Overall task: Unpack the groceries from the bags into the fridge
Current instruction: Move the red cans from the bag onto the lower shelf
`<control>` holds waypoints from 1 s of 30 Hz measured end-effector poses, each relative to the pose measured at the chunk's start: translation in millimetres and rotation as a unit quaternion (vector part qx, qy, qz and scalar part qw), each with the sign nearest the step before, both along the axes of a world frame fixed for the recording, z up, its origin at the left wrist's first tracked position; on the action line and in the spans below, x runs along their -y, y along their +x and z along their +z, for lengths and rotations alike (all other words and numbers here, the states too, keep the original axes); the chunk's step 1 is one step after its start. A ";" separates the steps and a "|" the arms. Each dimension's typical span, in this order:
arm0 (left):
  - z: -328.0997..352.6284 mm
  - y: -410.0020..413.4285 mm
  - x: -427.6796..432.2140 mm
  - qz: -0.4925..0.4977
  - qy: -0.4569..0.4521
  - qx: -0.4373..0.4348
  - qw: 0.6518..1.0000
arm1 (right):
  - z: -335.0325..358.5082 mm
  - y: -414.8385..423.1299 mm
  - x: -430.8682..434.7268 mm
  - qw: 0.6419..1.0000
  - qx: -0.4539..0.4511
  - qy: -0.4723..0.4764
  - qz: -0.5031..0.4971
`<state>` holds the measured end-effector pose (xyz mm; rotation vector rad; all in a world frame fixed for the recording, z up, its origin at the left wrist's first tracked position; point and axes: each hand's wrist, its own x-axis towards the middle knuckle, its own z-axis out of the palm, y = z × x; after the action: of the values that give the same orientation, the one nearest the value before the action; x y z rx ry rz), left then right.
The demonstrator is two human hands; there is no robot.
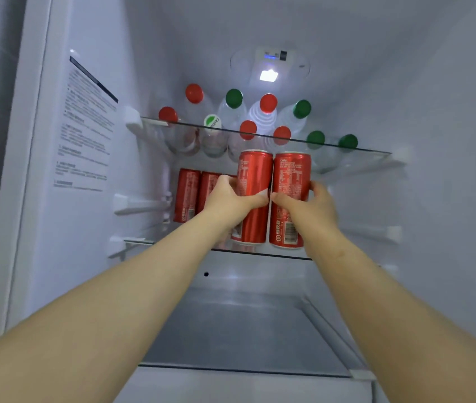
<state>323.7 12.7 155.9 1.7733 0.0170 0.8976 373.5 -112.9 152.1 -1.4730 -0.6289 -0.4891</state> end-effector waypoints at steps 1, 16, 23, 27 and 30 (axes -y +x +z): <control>-0.6 4.3 0.7 -0.009 -0.004 -0.009 1.000 | -1.6 4.9 1.0 1.000 -0.006 -0.005 -0.002; 10.2 73.6 -4.3 0.013 0.092 -0.132 0.987 | -0.7 76.0 7.5 0.989 -0.077 -0.124 0.010; 22.8 122.1 -9.1 0.075 0.175 -0.206 0.960 | 8.7 125.8 -8.9 0.978 -0.109 -0.170 -0.050; 28.3 146.8 -14.4 0.081 0.211 -0.242 0.944 | 9.2 149.1 -15.0 0.977 -0.113 -0.172 -0.056; 30.4 158.7 -20.0 0.072 0.230 -0.250 0.938 | 11.6 163.0 -16.7 0.971 -0.112 -0.198 -0.068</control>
<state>482.4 32.7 186.3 2.4302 0.2902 0.5530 536.5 -96.2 163.7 -1.9294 -0.4635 -0.3035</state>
